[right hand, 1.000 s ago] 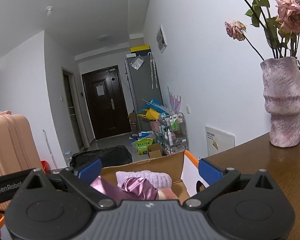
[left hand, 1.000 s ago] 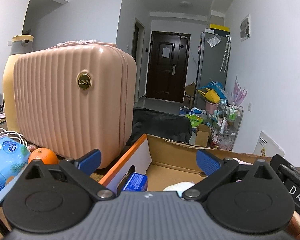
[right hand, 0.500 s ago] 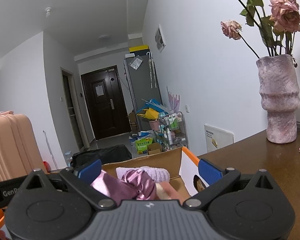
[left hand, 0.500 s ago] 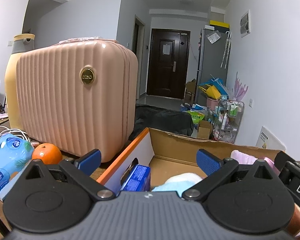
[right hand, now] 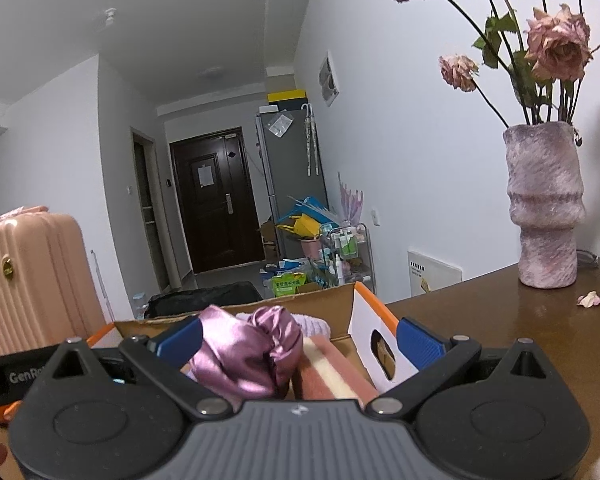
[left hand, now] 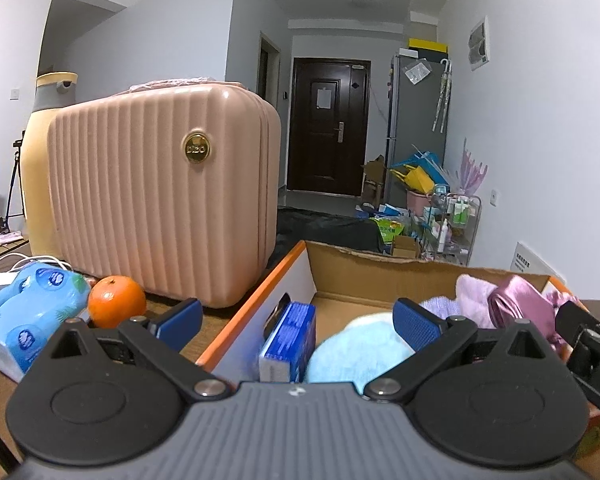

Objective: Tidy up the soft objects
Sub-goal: 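Withdraw both tools and close the right tool on the yellow-white plush sheep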

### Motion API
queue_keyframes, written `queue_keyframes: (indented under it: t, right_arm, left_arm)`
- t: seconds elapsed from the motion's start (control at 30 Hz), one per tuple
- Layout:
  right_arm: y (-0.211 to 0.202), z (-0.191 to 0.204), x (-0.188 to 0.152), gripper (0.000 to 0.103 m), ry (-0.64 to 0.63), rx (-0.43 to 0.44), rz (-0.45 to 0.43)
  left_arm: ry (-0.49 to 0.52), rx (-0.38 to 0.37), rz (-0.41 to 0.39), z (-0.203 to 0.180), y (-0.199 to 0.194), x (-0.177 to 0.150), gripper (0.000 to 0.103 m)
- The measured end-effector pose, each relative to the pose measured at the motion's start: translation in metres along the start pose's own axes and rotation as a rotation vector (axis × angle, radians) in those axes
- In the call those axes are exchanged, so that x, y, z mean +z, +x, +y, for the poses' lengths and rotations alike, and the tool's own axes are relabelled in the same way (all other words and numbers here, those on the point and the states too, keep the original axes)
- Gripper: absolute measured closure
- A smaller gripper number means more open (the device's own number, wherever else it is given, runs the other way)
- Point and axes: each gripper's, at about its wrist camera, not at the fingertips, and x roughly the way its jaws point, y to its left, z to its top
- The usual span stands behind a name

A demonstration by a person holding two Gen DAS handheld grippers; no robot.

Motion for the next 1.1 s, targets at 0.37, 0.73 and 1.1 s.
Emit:
queue_keyframes:
  t: [0.37,0.73,1.1]
  right_arm:
    - [-0.06,-0.006,-0.011,0.0,-0.109,-0.012,-0.002]
    - [-0.116,-0.041,-0.025,0.0,-0.209,-0.118,0.123]
    - [-0.13,-0.099,-0.04,0.003,-0.145,-0.197,0.374]
  left_arm:
    - [0.06,-0.077,0.003,0.01,-0.054,-0.023,0.0]
    - [0.124,-0.155,0.022,0.022,-0.105,-0.043,0.0]
    - [0.188,-0.204,0.071,0.03,-0.134,-0.06,0.0]
